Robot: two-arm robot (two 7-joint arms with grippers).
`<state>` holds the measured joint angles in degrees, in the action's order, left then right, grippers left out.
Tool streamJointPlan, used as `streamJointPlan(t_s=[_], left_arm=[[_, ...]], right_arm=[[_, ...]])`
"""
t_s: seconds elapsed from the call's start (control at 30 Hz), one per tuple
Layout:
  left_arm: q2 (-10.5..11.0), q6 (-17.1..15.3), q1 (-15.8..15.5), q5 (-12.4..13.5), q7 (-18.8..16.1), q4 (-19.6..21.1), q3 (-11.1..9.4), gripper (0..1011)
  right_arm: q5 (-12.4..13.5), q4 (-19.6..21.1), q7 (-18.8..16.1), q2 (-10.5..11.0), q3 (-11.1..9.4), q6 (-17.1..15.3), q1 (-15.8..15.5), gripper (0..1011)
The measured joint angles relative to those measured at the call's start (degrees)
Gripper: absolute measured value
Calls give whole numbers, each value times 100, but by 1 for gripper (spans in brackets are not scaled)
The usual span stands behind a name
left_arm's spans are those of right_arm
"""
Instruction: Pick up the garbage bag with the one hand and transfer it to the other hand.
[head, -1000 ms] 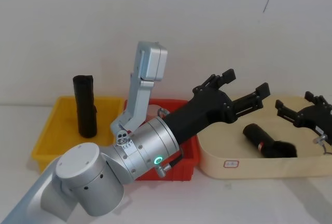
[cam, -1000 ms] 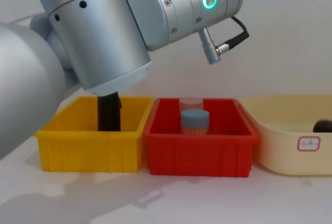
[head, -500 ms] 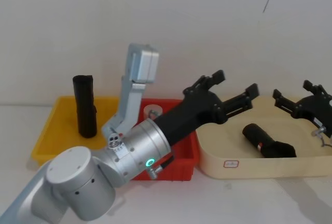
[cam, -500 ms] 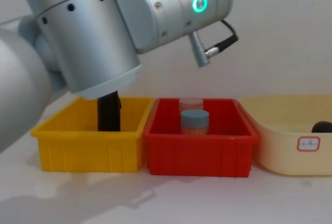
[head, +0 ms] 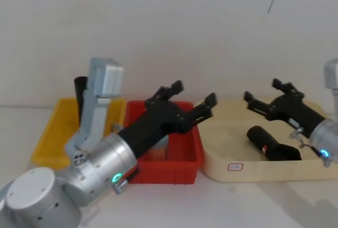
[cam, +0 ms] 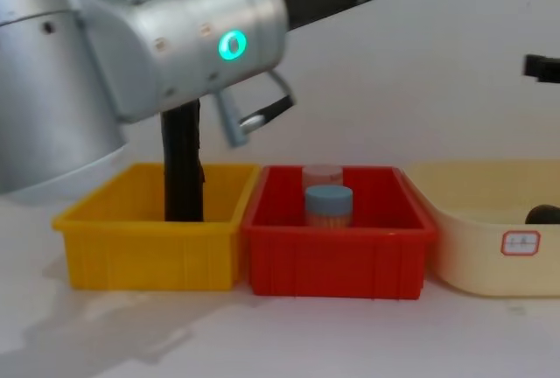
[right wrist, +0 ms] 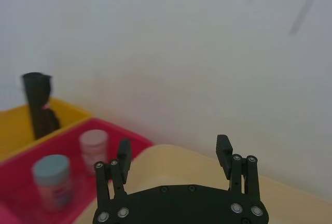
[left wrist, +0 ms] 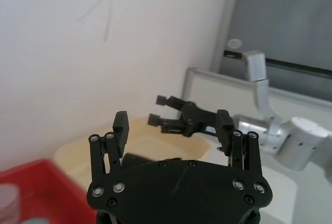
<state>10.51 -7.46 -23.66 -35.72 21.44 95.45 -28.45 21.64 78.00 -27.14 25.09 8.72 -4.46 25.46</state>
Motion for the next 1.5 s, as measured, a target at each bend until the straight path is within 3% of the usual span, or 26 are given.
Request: streamJointPlan(t_s=[0.43,0.87,1.5], left_arm=[[491,-29,714,82,-503,428,369,1002],[662,-35,1016,111,-682,577,508,1001],[745,-35,1162,125,-769,643,576,1002]], right_arm=[[49,-286,-621,-207,624,-229,432,1000],[40,-979,-1265,-561,1324,-398,1029,1000],[-35,-1745,-1459,-942,1809,-391,1477,1000]])
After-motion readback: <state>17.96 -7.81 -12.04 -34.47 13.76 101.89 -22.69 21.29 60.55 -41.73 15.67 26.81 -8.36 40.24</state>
